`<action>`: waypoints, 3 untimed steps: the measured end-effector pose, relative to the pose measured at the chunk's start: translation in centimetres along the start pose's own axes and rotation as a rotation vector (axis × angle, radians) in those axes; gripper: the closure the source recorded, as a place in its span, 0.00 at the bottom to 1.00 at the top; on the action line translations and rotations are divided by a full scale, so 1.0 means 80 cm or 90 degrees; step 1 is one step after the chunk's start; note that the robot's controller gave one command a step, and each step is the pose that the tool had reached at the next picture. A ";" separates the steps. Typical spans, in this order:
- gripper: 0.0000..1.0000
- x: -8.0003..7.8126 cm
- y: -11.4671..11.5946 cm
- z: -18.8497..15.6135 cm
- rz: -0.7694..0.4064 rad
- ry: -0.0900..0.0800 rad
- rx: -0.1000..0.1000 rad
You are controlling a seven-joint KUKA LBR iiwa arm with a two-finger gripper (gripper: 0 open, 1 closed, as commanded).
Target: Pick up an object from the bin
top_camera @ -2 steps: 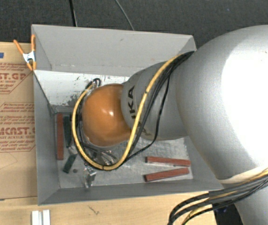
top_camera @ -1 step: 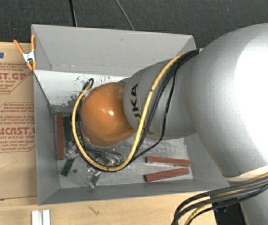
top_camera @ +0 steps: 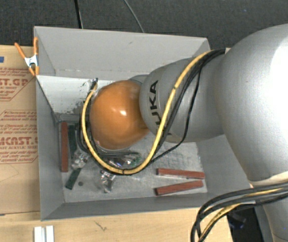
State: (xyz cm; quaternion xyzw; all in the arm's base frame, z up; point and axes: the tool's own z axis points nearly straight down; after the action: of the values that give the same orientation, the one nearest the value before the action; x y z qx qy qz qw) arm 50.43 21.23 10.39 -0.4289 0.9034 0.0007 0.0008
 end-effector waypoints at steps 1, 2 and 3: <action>0.00 -0.038 -0.035 0.030 -0.055 -0.001 0.001; 1.00 -0.059 -0.027 0.036 -0.187 -0.005 0.005; 1.00 -0.059 -0.027 0.036 -0.187 -0.005 0.005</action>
Offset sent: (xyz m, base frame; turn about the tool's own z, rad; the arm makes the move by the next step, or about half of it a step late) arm 0.0424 0.0223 -0.0339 -0.2976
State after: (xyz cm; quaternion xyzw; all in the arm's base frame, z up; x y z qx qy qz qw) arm 55.09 23.57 7.51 -0.5567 0.8307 -0.0011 0.0059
